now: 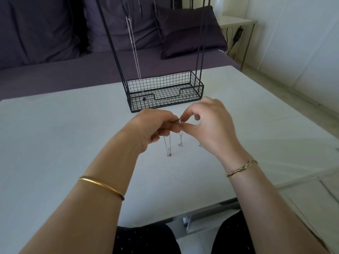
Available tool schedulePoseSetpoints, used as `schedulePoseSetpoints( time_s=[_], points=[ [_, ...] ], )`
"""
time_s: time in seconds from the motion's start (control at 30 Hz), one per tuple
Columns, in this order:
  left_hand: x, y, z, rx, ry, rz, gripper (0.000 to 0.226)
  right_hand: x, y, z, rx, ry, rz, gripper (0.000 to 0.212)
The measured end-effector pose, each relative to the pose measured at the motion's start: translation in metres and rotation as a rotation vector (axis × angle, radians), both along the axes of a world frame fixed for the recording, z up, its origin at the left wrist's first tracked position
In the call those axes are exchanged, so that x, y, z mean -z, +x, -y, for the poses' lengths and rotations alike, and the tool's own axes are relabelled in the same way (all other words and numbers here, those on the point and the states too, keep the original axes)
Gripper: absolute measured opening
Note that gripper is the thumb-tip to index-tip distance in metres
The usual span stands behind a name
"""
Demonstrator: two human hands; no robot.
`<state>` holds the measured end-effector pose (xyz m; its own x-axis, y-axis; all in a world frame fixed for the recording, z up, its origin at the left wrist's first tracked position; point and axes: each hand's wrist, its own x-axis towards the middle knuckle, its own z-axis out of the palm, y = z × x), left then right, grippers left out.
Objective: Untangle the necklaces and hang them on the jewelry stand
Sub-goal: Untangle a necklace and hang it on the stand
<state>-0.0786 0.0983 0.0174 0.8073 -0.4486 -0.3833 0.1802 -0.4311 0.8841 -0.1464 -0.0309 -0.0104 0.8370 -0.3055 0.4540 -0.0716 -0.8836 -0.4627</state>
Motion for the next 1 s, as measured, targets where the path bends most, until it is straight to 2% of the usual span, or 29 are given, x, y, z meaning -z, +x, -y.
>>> schedulePoseSetpoints(
  time_s=[0.13, 0.3, 0.53, 0.77, 1.0],
  points=[
    [0.001, 0.001, -0.001, 0.034, 0.013, 0.037, 0.017, 0.004, 0.003, -0.001, 0.006, -0.090, 0.052, 0.009],
    [0.002, 0.001, -0.002, 0.072, 0.039, 0.085, 0.015, 0.006, 0.002, 0.001, 0.003, -0.078, 0.053, 0.002],
    [0.000, -0.004, 0.000, 0.099, 0.034, 0.139, 0.015, 0.008, 0.003, 0.006, -0.144, 0.208, 0.035, 0.005],
    [-0.001, -0.005, 0.003, 0.116, 0.018, 0.069, 0.019, 0.006, 0.000, 0.010, -0.187, 0.284, 0.034, 0.011],
    [-0.003, -0.002, 0.000, 0.060, -0.093, -0.014, 0.014, 0.000, -0.005, 0.014, -0.220, 0.510, 0.025, 0.011]
  ],
)
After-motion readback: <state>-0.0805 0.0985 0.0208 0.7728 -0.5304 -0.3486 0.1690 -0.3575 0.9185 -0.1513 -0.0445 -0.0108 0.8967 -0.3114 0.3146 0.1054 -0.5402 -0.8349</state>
